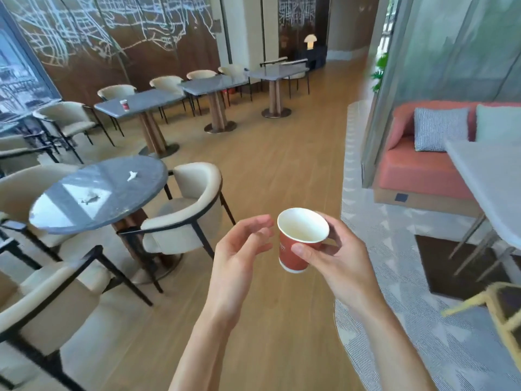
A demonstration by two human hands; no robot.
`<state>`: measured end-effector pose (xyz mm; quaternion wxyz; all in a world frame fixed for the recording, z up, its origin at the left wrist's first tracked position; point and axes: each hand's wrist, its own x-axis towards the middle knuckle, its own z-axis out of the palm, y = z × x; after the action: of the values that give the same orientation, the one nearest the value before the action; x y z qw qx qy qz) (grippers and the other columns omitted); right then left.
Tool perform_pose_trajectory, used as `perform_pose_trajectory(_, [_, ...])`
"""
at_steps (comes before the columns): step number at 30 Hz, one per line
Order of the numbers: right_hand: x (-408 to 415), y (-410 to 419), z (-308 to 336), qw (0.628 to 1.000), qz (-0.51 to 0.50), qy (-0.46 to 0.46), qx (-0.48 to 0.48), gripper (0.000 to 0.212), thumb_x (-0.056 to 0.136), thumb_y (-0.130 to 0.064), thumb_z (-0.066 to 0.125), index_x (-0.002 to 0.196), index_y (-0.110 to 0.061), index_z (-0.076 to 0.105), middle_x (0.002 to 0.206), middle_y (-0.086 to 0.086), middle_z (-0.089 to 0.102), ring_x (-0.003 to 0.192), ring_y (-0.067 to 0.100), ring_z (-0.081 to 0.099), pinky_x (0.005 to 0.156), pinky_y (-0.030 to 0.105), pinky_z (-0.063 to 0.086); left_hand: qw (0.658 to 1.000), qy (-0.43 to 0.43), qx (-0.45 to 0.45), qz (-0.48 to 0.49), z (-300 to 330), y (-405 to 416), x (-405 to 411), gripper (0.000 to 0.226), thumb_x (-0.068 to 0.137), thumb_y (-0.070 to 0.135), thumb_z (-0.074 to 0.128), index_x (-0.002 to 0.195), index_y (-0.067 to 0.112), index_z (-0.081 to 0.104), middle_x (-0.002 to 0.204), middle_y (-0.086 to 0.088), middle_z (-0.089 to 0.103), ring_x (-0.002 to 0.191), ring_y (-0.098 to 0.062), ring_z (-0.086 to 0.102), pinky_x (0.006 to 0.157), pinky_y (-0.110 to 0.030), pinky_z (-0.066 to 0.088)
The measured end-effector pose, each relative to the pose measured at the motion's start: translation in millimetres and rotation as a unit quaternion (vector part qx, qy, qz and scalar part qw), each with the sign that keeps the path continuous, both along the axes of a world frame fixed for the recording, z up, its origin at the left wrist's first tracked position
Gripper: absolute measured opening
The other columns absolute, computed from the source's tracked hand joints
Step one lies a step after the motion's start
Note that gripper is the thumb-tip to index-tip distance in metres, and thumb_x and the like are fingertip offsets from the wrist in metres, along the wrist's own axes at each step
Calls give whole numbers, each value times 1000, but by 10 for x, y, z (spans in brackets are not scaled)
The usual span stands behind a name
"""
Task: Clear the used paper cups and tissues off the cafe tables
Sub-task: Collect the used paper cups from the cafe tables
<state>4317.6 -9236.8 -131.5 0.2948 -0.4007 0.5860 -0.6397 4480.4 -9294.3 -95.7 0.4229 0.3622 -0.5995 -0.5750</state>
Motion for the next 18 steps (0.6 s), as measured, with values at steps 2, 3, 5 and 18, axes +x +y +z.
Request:
perform_pose_trajectory(2, [-275,-455,112,1000,20,12,0,62,70,-19,92,125,-28,64,116,-9,73,104,10,70,86,27,57,1000,2,-13,-2,82,-372,-264,26,90,27,56,106,25,76,111,7,75,108,-12,68,99,-37,52])
perform_pose_trajectory(3, [-377,-659,166,999,32,11,1,60,72,-15,90,125,-26,64,114,-9,74,103,10,71,84,25,57,1000,0,-13,-2,108,-540,-360,25,92,25,55,107,26,75,112,6,75,111,-13,67,102,-40,51])
perform_pose_trajectory(5, [-569,-1069,228,999,47,11,-8,56,74,-10,87,123,-26,65,112,-10,74,101,9,72,80,21,56,1000,0,-16,6,106,-918,-525,27,92,26,53,108,28,75,114,5,75,112,-15,67,105,-44,49])
perform_pose_trajectory(18, [-1882,-4354,88,996,46,65,32,60,73,-17,90,124,-33,63,114,-11,73,102,9,70,80,21,56,997,40,21,64,-179,-4433,-1630,26,88,34,58,106,27,77,115,5,74,105,-13,70,106,-50,48])
